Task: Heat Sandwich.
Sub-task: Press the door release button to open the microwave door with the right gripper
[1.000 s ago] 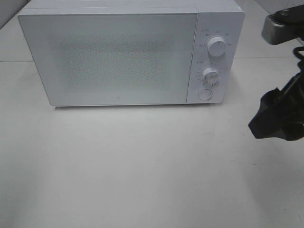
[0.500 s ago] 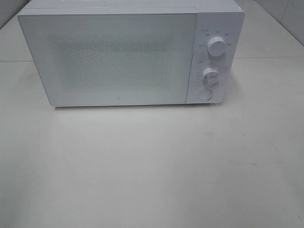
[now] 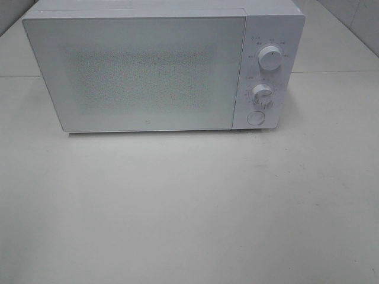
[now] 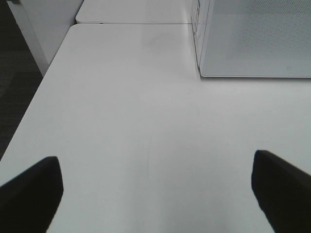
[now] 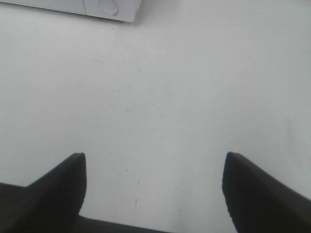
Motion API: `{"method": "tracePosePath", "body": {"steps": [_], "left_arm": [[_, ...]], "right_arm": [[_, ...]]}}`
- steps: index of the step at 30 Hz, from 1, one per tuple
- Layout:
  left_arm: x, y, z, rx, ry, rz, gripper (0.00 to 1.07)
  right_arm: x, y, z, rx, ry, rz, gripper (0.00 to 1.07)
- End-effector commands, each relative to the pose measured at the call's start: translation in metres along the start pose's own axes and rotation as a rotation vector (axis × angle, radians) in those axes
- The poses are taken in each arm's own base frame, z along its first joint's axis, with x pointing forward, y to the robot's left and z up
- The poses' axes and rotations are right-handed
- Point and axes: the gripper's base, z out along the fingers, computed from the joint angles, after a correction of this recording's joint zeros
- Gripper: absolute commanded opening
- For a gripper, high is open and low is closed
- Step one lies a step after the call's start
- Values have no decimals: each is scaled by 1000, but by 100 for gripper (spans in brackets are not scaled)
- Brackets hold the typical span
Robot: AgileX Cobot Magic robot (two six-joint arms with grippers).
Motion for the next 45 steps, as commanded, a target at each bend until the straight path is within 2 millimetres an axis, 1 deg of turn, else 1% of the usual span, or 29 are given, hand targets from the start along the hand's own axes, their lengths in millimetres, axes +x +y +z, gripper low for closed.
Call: {"method": "tracePosePath", "body": {"steps": [1,2,3,5,7,8,11,13,16,38,42,45], "left_arm": [[2,0,-3,3,-31,-1,101],[2,0,-3,3,-31,-1,101],[2,0,-3,3,-31,-1,101],[2,0,-3,3,-31,-1,101],[2,0,-3,3,-31,-1,101],[2,0,-3,3,-31,-1,101],[2,0,-3,3,-31,-1,101],[2,0,-3,3,-31,-1,101],[2,0,-3,3,-31,-1,101],[2,0,-3,3,-31,-1,101],[2,0,-3,3,-31,-1,101],[2,0,-3,3,-31,-1,101]], "right_arm": [[9,-2,0,31,-35,22,75],[12,-3,-1,36,-51,31,75],[21,-4,0,58,-73,55,75],[27,-5,-2,82,-83,69,75],[30,-6,-3,93,-86,75,75],[36,-6,-6,111,-109,90,75],[41,-6,-11,121,-153,106,75],[48,-6,-19,136,-220,127,75],[53,-6,-23,144,-258,138,75],[52,-6,-23,147,-258,141,75],[43,-7,-31,144,-315,138,75],[38,-6,-28,141,-310,135,75]]}}
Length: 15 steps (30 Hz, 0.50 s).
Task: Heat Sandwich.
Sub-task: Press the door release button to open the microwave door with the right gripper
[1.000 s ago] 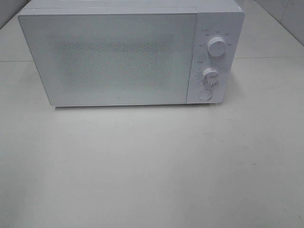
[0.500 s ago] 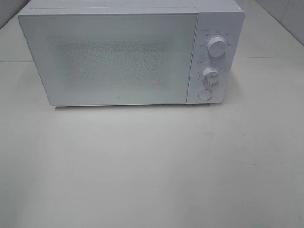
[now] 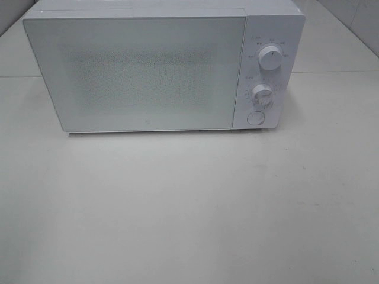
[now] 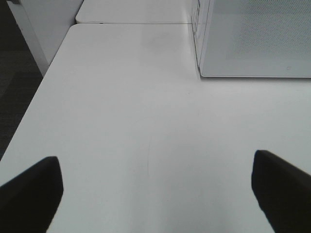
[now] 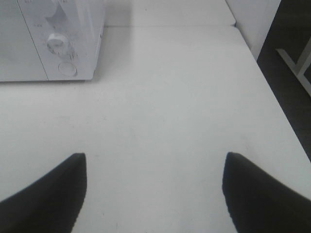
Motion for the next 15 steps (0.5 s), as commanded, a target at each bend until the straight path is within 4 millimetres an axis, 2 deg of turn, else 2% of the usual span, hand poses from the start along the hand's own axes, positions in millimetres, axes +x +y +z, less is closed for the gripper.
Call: {"method": "tracePosePath", "body": {"steps": [1,7,15], "left_arm": [[2,0,-3,3,-31,-1,101],[2,0,-3,3,-31,-1,101],[2,0,-3,3,-31,-1,101]], "right_arm": [[-9,1,1,1,-29,-6,75],[-26,8,19,-27,-17,13,75],[-36,14,42,-43,-11,-2,75]]}}
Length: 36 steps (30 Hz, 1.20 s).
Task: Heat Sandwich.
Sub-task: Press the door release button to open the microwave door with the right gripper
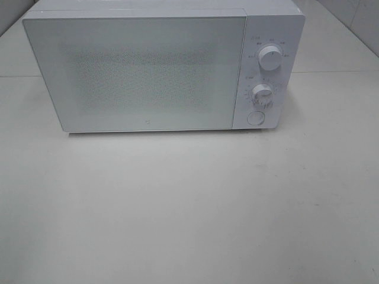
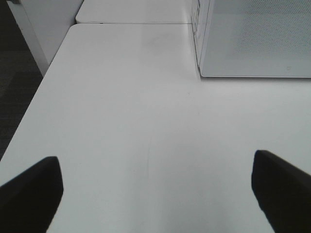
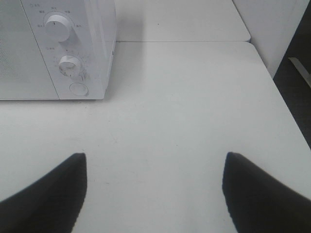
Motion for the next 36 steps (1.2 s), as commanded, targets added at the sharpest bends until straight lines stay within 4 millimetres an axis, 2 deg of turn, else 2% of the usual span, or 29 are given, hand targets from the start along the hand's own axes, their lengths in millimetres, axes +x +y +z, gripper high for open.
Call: {"method": "tracePosePath", "body": {"steps": [1,7,17,21,36], "left_arm": [[2,0,-3,3,-31,-1,101],[2,0,-3,3,-31,-1,101],[2,0,-3,3,-31,-1,101],[2,0,-3,3,-31,-1,101],[2,0,-3,3,-31,-1,101]], "right_arm": [[-6,4,15,-13,-14,2,75],[-11,7,29,-25,-26,-6,75],[-15,15,66,-49,6,-28,75],[-16,19,85,-71,-17,-39,75],[-29,33,135,-139,-107,-49,75]]}}
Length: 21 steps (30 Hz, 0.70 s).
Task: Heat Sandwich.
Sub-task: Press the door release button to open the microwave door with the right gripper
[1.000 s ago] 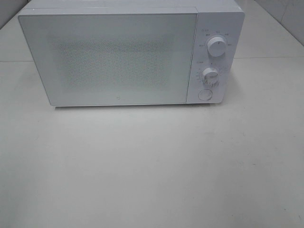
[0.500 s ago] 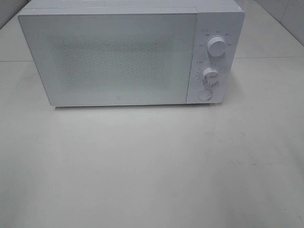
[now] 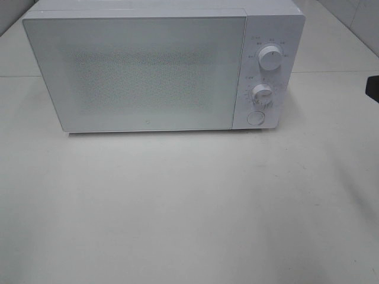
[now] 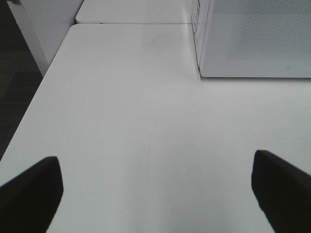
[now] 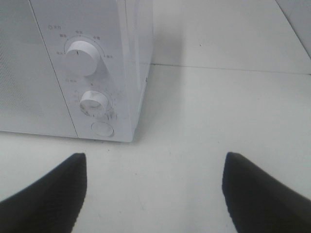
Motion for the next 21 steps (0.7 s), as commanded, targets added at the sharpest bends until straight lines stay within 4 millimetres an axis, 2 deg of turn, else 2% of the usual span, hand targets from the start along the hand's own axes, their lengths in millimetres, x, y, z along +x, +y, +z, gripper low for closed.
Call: {"method": "tracePosePath", "body": {"steps": [1,8,10,11,14,15,19,21], "left_arm": [[2,0,-3,3,-31,-1,101],[2,0,-3,3,-31,-1,101],[2,0,-3,3,-31,-1,101],[2,0,-3,3,-31,-1,101],[2,0,-3,3,-31,-1,101],[2,0,-3,3,-31,-1,101],[2,0,-3,3,-31,-1,101],[2,0,-3,3,-31,-1,101]], "right_arm": [[-6,2,13,-22,-76,2,75],[-10,7,47,-76,-191,2,75],[-10,8,51,-81,-204,-1,75],[-7,8,61,-85,-207,-13,75],[-5,7,70,-72,-215,-19,75],[-1,8,79,-57,-213,-17,75],[5,13,89,-32,-222,-37,75],[15,22,97,-14,-228,-68,75]]}}
